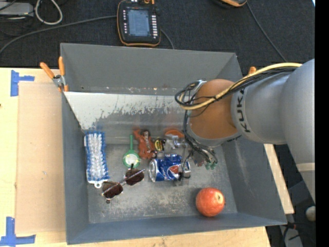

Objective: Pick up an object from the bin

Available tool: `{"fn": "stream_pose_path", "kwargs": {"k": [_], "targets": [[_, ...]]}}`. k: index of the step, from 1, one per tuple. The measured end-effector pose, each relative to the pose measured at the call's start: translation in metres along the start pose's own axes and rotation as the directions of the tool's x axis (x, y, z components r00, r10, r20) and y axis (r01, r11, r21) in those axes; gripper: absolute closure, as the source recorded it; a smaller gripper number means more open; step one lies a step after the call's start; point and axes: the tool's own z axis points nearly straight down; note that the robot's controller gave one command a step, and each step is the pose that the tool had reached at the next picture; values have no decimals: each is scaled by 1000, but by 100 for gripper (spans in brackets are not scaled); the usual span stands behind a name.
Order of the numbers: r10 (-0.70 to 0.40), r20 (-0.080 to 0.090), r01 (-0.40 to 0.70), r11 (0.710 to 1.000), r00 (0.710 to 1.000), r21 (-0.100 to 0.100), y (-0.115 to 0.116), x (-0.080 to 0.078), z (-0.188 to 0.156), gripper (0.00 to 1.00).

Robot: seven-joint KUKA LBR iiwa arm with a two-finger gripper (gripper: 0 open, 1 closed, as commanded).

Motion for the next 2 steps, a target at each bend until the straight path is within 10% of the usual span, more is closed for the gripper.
{"fn": "stream_pose_path", "kwargs": {"k": [1,2], "targets": [[196,-14,-196,980,980,-4,3,24,0,100],[195,-14,-195,981,981,-4,4,24,0,100]]}}
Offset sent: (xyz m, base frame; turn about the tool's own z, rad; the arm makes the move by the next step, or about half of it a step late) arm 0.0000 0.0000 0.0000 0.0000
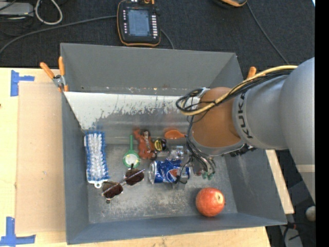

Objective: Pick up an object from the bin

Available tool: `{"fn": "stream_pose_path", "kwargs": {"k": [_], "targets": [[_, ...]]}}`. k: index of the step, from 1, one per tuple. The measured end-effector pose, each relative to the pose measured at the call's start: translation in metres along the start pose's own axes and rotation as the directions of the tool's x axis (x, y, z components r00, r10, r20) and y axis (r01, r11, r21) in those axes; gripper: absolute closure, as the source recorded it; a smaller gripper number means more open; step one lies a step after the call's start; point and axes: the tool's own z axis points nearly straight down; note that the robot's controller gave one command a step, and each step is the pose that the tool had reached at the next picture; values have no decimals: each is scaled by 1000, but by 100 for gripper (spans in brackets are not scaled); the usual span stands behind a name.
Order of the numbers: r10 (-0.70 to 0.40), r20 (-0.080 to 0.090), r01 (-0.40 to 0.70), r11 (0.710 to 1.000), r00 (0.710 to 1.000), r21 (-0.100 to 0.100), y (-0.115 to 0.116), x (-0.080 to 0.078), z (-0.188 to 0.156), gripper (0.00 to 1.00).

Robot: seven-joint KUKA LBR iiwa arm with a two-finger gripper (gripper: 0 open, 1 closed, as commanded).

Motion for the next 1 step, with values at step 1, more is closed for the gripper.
{"fn": "stream_pose_path", "kwargs": {"k": [1], "targets": [[-1,-8,1,1000,1000,0,0,3,-44,100]]}}
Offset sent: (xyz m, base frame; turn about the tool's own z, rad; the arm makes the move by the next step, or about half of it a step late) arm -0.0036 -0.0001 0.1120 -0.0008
